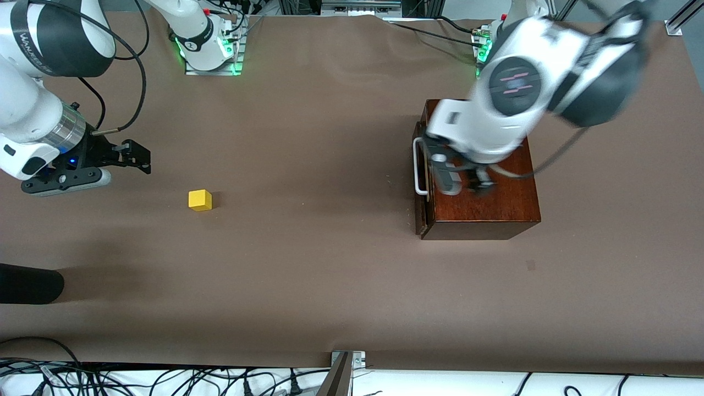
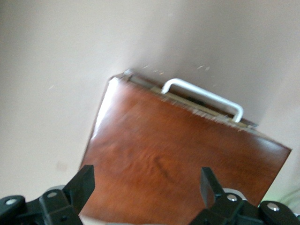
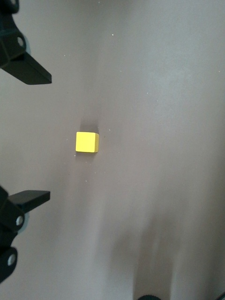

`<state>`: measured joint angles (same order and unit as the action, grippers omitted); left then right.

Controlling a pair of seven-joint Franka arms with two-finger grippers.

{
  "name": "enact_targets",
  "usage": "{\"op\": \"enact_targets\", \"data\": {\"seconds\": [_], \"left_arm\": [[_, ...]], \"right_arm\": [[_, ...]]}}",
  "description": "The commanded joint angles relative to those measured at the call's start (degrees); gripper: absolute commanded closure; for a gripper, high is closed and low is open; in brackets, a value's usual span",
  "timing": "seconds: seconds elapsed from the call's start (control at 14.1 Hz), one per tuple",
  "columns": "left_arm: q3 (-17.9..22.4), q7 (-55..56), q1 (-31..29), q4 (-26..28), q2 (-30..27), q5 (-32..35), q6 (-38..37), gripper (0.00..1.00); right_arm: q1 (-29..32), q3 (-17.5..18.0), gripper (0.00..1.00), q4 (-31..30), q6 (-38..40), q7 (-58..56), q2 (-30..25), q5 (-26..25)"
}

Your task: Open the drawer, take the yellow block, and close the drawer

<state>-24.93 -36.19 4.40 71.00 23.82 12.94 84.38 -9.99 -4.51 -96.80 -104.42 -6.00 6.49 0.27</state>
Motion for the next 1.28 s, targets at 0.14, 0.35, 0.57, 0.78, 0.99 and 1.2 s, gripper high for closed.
{"op": "enact_targets", "data": {"seconds": [0.14,0.35,0.57,0.78,0.99,1.2], "left_arm": [[10.04,2.87,-0.88,9.56,-10.61,-6.94,2.18,0.0],[19.18,10.05,1.3,21.42,-20.27,-13.18,12.45,0.0],[22.89,22.08,1.32,25.67,-24.77,-15.49,14.94,0.0],[25.09,38.33,1.05,26.98,-25.22,-15.49,14.33,0.0],[26.07,39.7,0.88,27.52,-26.19,-15.49,12.67,0.0],[27.12,39.88,0.53,26.91,-26.98,-15.31,8.71,0.0]], "right_arm": [[0.41,0.12,0.0,1.53,1.24,-1.21,0.81,-0.27],[0.41,0.12,0.0,1.53,1.33,-1.12,0.9,-0.18],[0.41,0.12,0.0,1.53,1.33,-0.77,0.9,0.08],[0.58,0.03,0.0,1.61,1.24,-2.95,0.9,0.09],[0.85,-0.5,0.0,1.61,1.24,-4.9,0.98,0.26],[0.85,-0.5,0.0,1.61,1.24,-5.07,1.33,0.35]]}}
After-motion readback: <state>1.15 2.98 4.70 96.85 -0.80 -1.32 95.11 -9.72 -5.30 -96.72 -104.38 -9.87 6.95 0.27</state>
